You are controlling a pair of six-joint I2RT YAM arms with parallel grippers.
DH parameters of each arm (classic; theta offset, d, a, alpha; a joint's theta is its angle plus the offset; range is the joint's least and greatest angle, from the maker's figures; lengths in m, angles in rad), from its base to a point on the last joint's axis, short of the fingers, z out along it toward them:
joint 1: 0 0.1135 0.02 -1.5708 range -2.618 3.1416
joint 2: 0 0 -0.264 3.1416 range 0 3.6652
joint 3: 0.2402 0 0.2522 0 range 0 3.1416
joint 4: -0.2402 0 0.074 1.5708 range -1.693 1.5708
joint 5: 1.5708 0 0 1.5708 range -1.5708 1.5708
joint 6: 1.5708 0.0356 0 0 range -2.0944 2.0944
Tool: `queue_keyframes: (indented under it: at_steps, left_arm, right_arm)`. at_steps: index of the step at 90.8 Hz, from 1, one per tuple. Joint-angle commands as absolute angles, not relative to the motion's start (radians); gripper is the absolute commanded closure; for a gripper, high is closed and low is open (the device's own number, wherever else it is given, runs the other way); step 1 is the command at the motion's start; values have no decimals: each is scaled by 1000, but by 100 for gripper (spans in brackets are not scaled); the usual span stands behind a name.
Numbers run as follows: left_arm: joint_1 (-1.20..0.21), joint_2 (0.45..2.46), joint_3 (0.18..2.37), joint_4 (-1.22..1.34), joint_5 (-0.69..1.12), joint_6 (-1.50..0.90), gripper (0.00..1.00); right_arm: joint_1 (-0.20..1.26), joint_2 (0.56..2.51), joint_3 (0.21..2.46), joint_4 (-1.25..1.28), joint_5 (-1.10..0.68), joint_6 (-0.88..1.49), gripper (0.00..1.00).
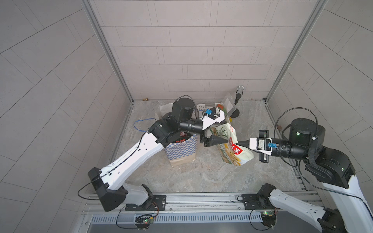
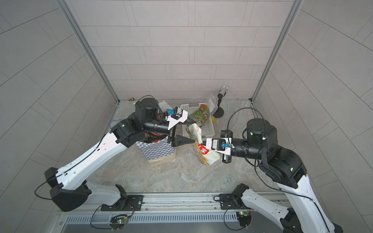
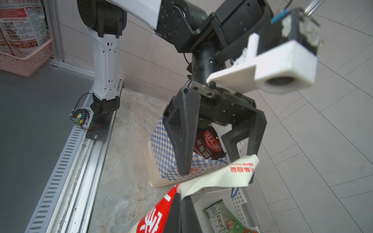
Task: Place the condiment packets inside the bag
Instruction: Pick up the condiment packet from the storage box.
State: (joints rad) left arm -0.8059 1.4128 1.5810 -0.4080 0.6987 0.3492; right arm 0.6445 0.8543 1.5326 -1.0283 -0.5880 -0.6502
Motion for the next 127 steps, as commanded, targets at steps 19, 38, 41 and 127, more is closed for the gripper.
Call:
queue_keyframes:
  at_steps: [19, 38, 41, 127]
  left_arm:
    - [-830, 1432, 1626, -619, 930, 423, 100]
    - [-830, 1332, 1598, -499, 720, 313, 100]
    - [-830, 1304, 1579, -450, 678, 282, 100]
    - [-830, 959, 1345, -309, -234, 47, 27]
  right_arm:
    - [651, 802, 1509, -986, -532, -647, 100]
    - [651, 778, 1483, -849, -374, -522, 70]
    - [650, 772, 1477, -849, -394, -520, 60]
    - [706, 961, 1535, -728, -342, -426, 100]
